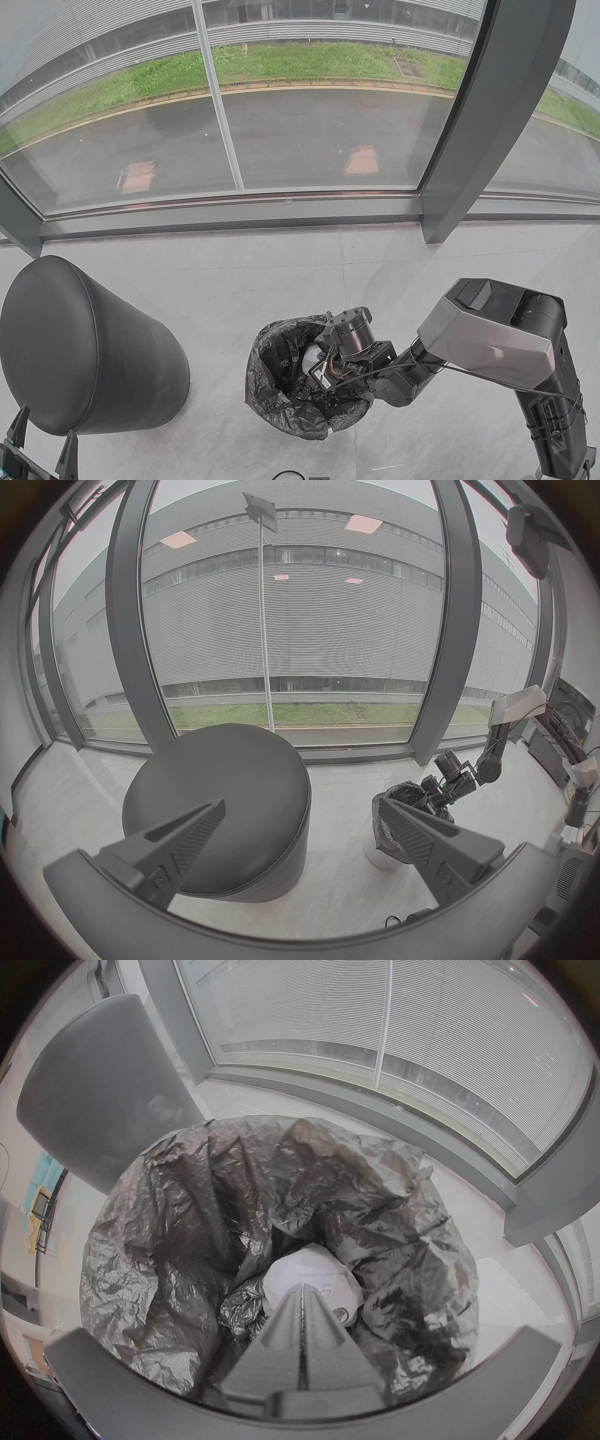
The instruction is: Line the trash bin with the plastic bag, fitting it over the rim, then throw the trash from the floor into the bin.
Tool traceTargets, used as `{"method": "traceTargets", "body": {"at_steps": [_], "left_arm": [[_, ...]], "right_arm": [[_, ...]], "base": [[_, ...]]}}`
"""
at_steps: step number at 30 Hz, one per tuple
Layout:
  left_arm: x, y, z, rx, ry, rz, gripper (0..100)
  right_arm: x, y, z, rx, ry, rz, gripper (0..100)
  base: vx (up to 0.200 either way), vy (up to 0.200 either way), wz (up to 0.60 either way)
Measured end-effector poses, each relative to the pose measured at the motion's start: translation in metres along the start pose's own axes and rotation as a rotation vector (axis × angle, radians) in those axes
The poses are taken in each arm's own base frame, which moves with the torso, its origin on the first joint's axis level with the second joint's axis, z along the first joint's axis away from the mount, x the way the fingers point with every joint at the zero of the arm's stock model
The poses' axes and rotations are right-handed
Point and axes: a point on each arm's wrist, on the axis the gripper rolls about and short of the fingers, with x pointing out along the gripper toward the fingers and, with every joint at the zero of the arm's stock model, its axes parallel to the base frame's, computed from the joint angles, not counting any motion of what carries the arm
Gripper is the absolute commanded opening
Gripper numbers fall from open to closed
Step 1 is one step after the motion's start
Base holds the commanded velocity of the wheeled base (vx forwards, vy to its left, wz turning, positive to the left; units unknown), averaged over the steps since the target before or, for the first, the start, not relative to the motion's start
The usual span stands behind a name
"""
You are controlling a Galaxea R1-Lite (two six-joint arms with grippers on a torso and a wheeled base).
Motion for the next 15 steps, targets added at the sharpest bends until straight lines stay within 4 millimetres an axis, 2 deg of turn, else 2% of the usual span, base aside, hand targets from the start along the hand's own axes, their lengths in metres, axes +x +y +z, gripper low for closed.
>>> {"method": "traceTargets", "body": {"at_steps": [15], "left_arm": [[0.000,0.000,0.000,0.000,0.000,0.000,100]], "right_arm": [[0.022,-0.005,0.013,0.001,-0.051,-0.021,0]], "base": [[0.000,0.000,0.00]]}}
